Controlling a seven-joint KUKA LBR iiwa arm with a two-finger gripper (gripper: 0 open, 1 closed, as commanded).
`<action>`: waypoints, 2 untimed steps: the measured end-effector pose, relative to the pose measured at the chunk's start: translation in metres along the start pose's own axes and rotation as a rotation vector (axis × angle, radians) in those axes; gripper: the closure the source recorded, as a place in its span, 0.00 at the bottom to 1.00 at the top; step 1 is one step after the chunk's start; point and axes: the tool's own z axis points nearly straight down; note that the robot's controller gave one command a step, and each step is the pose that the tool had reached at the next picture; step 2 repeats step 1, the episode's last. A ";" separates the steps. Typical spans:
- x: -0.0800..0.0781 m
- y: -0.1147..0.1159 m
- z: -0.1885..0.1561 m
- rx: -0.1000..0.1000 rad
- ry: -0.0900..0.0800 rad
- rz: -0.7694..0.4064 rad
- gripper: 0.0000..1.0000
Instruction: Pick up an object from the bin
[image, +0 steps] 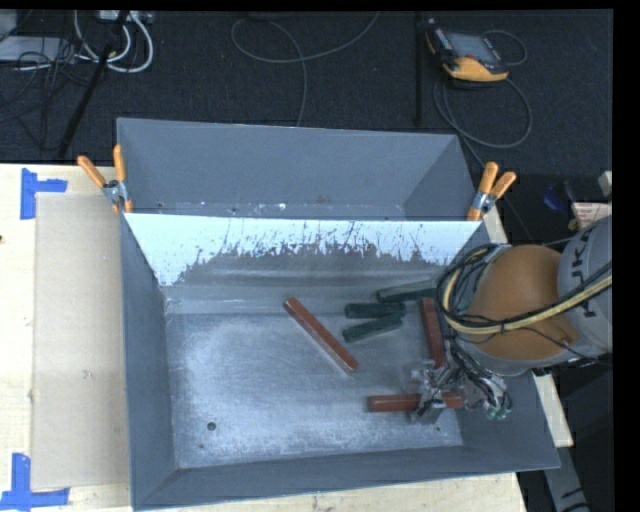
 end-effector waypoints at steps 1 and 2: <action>-0.001 0.006 -0.157 0.003 -0.011 -0.048 1.00; -0.001 0.006 -0.157 0.003 -0.011 -0.048 1.00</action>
Offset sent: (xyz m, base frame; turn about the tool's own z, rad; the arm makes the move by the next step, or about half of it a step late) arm -0.0009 0.0053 0.1537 -0.0488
